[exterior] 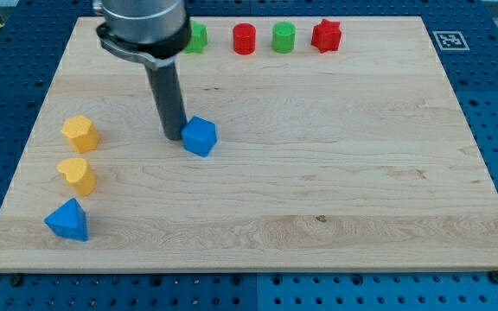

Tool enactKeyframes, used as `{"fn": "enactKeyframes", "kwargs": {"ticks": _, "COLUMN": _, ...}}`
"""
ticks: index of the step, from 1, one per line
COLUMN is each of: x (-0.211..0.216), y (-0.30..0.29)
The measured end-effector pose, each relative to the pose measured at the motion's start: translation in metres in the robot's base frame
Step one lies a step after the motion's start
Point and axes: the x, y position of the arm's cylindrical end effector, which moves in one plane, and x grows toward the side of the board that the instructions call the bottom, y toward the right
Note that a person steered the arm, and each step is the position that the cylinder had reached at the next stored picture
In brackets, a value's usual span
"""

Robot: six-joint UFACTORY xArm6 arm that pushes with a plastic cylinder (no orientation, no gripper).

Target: Point at the blue triangle

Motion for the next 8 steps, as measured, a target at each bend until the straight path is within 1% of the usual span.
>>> {"fn": "enactKeyframes", "kwargs": {"ticks": 1, "x": 0.035, "y": 0.021}}
{"fn": "enactKeyframes", "kwargs": {"ticks": 2, "x": 0.046, "y": 0.03}}
{"fn": "enactKeyframes", "kwargs": {"ticks": 4, "x": 0.133, "y": -0.005}}
{"fn": "enactKeyframes", "kwargs": {"ticks": 5, "x": 0.16, "y": -0.044}}
{"fn": "enactKeyframes", "kwargs": {"ticks": 7, "x": 0.162, "y": -0.16}}
{"fn": "enactKeyframes", "kwargs": {"ticks": 8, "x": 0.162, "y": -0.161}}
